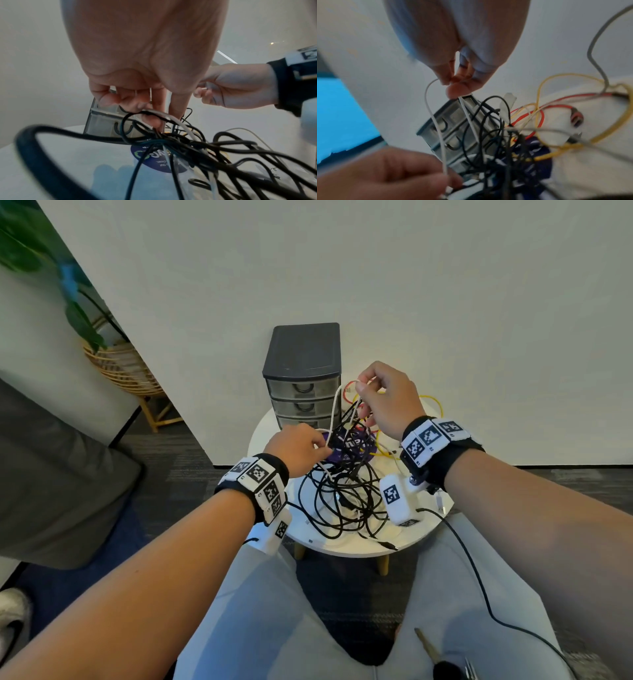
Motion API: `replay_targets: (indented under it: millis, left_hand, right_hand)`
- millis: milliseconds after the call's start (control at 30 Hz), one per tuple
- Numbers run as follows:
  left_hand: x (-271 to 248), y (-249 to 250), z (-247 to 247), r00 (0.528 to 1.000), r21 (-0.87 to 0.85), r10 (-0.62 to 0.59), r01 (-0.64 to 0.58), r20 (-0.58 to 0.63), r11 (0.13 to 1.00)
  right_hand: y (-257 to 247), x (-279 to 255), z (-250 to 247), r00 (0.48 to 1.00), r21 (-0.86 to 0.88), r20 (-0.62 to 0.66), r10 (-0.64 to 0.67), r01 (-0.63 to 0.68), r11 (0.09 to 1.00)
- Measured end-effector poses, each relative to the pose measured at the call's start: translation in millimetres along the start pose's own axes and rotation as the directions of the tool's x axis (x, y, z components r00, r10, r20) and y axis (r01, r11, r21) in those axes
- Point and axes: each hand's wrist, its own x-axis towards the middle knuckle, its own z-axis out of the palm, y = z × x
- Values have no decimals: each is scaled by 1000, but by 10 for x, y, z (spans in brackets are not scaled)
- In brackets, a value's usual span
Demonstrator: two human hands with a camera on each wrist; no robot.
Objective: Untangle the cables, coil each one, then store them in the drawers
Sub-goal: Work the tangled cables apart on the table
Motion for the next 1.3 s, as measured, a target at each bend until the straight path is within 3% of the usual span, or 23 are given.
replay_targets:
  millis: [67, 133, 200, 300, 400, 467, 533, 667, 833, 1033, 1133, 1200, 1300]
  left_hand:
    - [10, 12, -2, 999, -4, -9, 9, -38, 1000]
    - [17, 31, -19, 995, -24, -17, 14, -103, 1000]
    - [9, 65, -42, 986, -69, -20, 8, -168, 998]
    - [9, 156, -82, 970, -126, -1, -31, -242, 992]
    - [16, 239, -152, 946, -162, 28, -84, -323, 983]
    - [7, 277, -191, 935, -174, 68, -136, -347, 975]
    - [-37, 303, -198, 939, -219, 90, -170, -333, 961]
    - [-78, 279, -115, 976, -321, 42, -111, -214, 941]
    - [-86, 194, -1, 989, -265, 50, -87, -142, 960]
    - [-88, 105, 63, 997, -197, 51, -63, -66, 978]
    - [-88, 83, -6, 996, -176, 71, -79, -51, 981]
    - [-112, 59, -46, 994, -130, 74, -84, -79, 988]
    - [-142, 17, -72, 988, -87, 60, -73, -142, 994]
  right_hand:
    - [-18, 12, -23, 1000, -69, -3, 14, -14, 998]
    - [-38, 27, -82, 999, -296, 27, -41, 47, 954]
    - [-108, 3, -153, 984, -465, 76, -164, 180, 867]
    - [-359, -78, -142, 920, -513, 216, -328, 393, 763]
    - [-420, -109, -28, 886, -658, 445, -130, 423, 623]
    - [-395, -88, -9, 905, -732, 424, -37, 366, 574]
    - [-384, -38, -44, 926, -702, 372, -66, 327, 633]
    - [-517, 45, -184, 933, -383, 210, -293, 354, 853]
    - [-845, 4, -333, 888, -203, -74, -454, 433, 878]
    - [-931, -7, -516, 820, -79, -372, -435, 439, 895]
    - [-811, 9, -542, 878, -84, -335, -342, 333, 939]
    - [-689, 23, -571, 937, -175, -209, -279, 245, 954]
    - [-464, 21, -668, 988, -395, 10, -157, 148, 906]
